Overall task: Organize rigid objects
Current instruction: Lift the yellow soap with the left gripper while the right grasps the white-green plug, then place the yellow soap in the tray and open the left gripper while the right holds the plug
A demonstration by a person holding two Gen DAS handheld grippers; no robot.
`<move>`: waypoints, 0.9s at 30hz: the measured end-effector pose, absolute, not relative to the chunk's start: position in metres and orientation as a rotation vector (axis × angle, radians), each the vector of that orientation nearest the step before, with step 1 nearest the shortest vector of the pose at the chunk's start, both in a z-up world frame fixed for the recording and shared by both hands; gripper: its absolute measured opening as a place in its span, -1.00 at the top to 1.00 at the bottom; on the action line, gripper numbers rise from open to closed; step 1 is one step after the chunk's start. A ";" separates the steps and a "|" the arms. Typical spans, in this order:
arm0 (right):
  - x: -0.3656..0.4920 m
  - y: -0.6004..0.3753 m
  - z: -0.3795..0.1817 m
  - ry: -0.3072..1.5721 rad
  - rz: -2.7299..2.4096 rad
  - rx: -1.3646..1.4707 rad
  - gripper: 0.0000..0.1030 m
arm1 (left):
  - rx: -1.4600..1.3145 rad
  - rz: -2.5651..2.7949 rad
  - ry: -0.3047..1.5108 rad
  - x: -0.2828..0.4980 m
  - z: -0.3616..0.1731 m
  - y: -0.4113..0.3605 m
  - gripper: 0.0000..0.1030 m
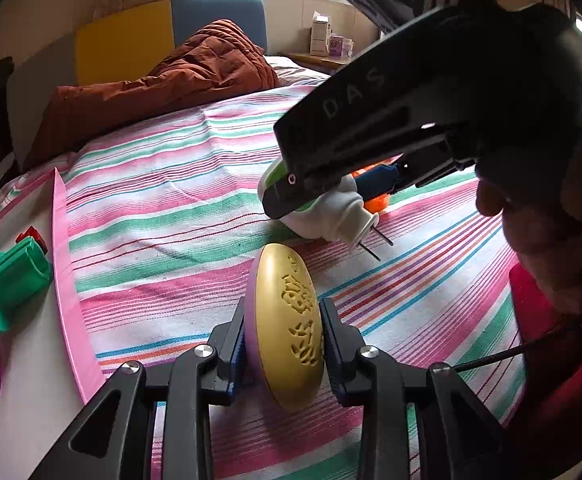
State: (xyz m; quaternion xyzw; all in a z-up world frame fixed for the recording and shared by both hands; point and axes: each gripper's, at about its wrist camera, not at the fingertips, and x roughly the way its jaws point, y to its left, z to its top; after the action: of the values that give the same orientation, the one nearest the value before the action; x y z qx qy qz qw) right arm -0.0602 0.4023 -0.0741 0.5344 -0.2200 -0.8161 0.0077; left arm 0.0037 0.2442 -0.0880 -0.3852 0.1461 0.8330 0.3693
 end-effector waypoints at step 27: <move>-0.070 0.394 -0.072 -0.474 -2.601 1.663 -0.03 | -1.050 2.138 0.368 0.006 -0.078 0.237 0.40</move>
State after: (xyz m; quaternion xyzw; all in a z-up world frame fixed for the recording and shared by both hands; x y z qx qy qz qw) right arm -0.0698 0.3944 -0.0723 0.5325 -0.1518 -0.8327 0.0092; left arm 0.0057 0.2371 -0.0784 -0.4069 0.1426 0.8283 0.3577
